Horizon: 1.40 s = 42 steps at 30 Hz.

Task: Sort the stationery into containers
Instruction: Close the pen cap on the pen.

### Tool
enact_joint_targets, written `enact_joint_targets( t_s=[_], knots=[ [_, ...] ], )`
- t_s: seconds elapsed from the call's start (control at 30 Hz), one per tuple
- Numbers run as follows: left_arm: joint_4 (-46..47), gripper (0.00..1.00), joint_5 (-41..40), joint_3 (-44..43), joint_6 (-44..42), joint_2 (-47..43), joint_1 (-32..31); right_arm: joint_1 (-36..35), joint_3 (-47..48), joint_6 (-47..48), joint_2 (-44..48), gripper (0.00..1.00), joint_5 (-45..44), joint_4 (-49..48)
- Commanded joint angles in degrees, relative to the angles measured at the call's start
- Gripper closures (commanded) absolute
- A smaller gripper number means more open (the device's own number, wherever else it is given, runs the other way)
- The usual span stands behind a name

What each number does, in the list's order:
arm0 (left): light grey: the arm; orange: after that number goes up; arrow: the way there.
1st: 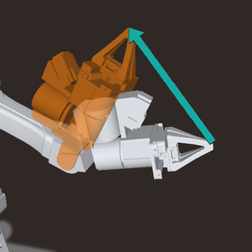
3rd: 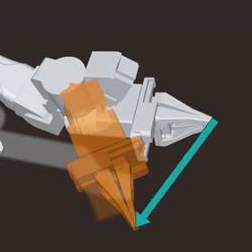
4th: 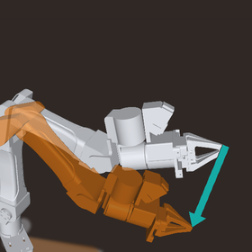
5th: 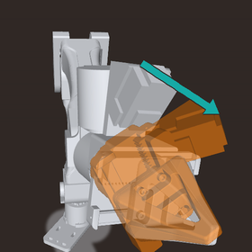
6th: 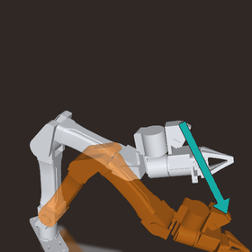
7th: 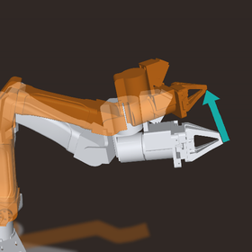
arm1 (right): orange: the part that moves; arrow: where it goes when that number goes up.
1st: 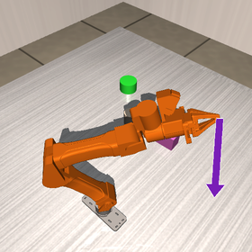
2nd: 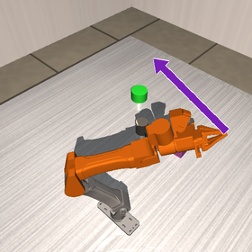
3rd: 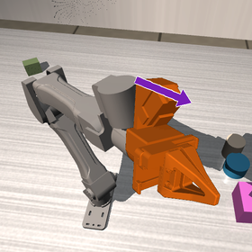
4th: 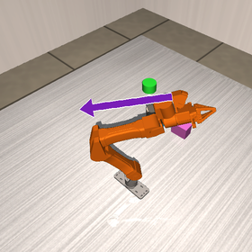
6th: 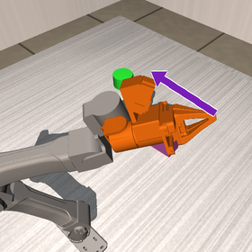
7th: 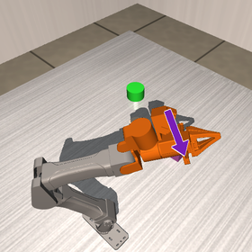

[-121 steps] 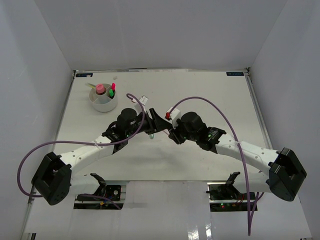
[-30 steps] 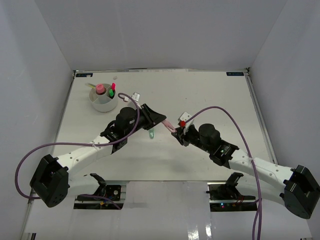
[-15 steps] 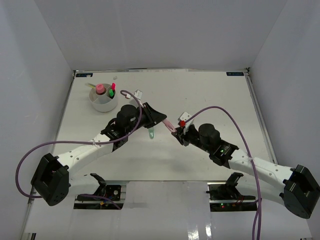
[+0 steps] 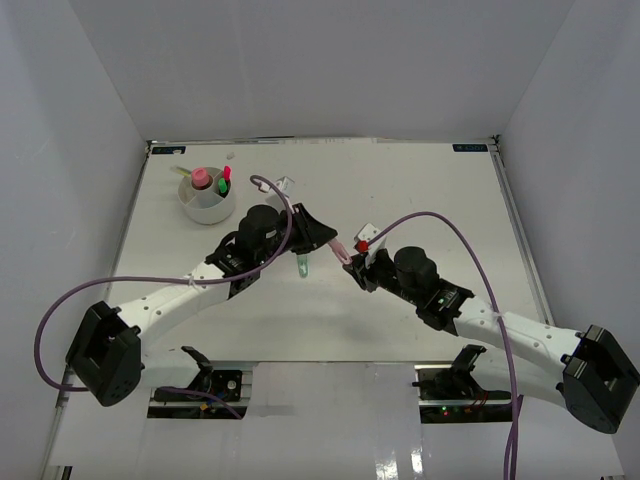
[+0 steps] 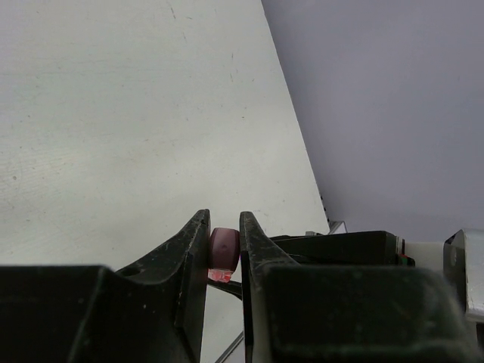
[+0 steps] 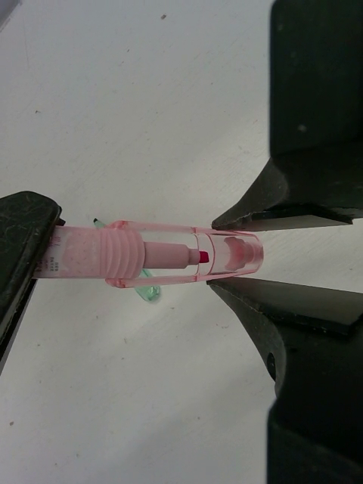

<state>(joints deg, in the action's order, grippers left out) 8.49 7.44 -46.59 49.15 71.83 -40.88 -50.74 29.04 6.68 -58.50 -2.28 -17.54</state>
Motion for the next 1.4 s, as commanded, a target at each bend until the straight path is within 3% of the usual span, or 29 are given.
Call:
enact_joint_targets(
  t_s=[0.0, 0.43, 0.9, 1.37],
  knots=[
    [-0.49, 0.77, 0.03, -2.89, -2.91, 0.5, -1.3, -0.15, 1.81, 1.14, -0.21, 0.7, 0.17, -2.24],
    [-5.24, 0.8, -4.02, -5.09, -8.89, 1.47, -2.8, -0.15, 2.34, 1.23, 0.23, 0.71, 0.0, -1.62],
    [-1.64, 0.78, -1.11, -1.84, -3.1, 1.56, -3.5, -0.15, 2.87, 0.35, 0.23, 0.72, -0.88, -3.2],
    [-1.64, 0.74, -1.11, -0.7, -3.79, 2.7, -4.47, -0.15, 4.01, 0.0, 0.84, 0.72, -2.55, -4.61]
  ],
)
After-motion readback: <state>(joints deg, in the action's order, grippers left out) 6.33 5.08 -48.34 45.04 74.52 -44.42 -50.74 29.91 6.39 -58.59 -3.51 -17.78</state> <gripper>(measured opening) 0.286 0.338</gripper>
